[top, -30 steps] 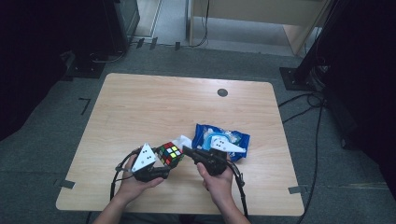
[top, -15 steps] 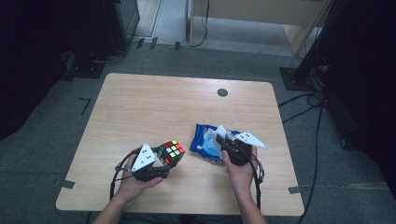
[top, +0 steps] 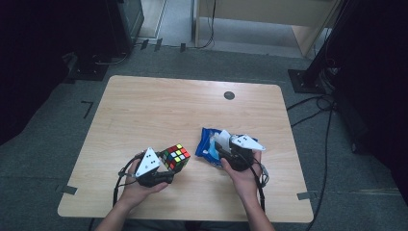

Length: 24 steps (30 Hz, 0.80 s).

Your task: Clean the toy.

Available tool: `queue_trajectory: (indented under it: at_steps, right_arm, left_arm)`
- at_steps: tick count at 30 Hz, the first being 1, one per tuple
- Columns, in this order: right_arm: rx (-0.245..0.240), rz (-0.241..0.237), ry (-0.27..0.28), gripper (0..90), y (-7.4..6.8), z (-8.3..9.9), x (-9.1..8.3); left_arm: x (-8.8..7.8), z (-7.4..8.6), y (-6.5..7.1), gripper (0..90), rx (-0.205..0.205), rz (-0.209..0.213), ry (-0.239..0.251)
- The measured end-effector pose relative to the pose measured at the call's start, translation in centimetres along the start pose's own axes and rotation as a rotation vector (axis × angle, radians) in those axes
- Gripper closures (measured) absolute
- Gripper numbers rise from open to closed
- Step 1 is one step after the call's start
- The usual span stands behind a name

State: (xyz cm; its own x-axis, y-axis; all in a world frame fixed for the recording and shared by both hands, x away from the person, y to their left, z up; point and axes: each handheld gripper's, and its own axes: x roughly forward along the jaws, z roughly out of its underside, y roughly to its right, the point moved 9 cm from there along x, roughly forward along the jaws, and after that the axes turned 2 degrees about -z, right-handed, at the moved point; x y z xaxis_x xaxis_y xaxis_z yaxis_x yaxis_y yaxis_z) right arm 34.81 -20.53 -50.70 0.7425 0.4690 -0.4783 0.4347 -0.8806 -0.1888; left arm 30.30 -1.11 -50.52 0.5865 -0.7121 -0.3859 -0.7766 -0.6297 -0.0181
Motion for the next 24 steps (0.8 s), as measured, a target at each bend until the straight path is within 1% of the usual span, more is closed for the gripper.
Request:
queue_trajectory:
  at_steps: [1,2,3,4,6,7,8,9,10,11,13,15,18,20,21,22,24]
  right_arm:
    - [0.001,-0.002,-0.048,74.1,0.4,0.8,0.4]
    - [-0.006,-0.003,-0.074,82.2,0.6,1.3,0.6]
    - [-0.018,0.000,-0.109,87.5,1.0,1.8,0.8]
    - [-0.027,0.019,-0.143,89.3,1.5,2.4,1.0]
    - [-0.045,0.032,-0.173,89.6,2.1,2.8,1.1]
    - [-0.046,0.040,-0.188,89.1,2.4,3.0,1.1]
    - [-0.047,0.043,-0.198,86.9,2.8,3.2,1.1]
    - [-0.043,0.052,-0.206,79.4,3.1,3.3,1.1]
    - [-0.041,0.077,-0.203,69.7,3.5,3.3,1.0]
    - [-0.030,0.096,-0.194,64.2,3.9,3.2,0.9]
    - [0.009,0.096,-0.162,54.2,4.4,2.7,0.5]
    - [0.044,0.099,-0.119,48.7,4.5,1.9,-0.1]
    - [0.038,0.111,-0.038,42.3,4.0,0.4,-1.0]
    - [0.033,0.122,0.009,41.1,3.3,-0.7,-1.7]
    - [0.035,0.113,0.029,40.8,2.7,-1.2,-2.0]
    - [0.049,0.084,0.048,40.8,2.0,-1.7,-2.2]
    - [0.088,-0.020,0.070,38.7,-0.4,-2.5,-2.4]
  left_arm:
    - [0.0,0.0,0.0,34.0,0.001,0.000,0.000]
    - [0.0,0.0,0.0,34.0,0.002,-0.001,-0.001]
    - [0.0,0.1,0.0,34.0,0.002,-0.001,-0.003]
    - [0.0,0.1,-0.1,34.0,-0.001,-0.001,-0.003]
    - [0.1,0.1,-0.1,34.0,-0.003,-0.002,-0.003]
    - [0.1,0.1,-0.1,34.0,-0.004,-0.001,-0.002]
    - [0.1,0.1,-0.1,34.0,-0.004,-0.001,-0.003]
    - [0.1,0.1,-0.1,34.0,-0.005,-0.001,-0.003]
    - [0.1,0.1,-0.1,34.0,-0.004,-0.002,-0.002]
    - [0.1,0.1,-0.1,34.0,-0.004,-0.003,-0.001]
    - [0.0,0.1,-0.2,34.0,-0.004,-0.004,-0.001]
    - [0.0,0.1,-0.3,34.0,-0.006,-0.006,-0.002]
    - [0.1,0.1,-0.3,34.0,-0.006,-0.007,-0.001]
    - [0.1,0.1,-0.3,34.0,-0.004,-0.007,-0.001]
    - [0.1,0.1,-0.2,34.0,-0.005,-0.007,-0.001]
    - [0.1,0.1,-0.3,34.0,-0.005,-0.007,0.000]
    - [0.1,0.1,-0.2,34.0,-0.007,-0.007,0.001]
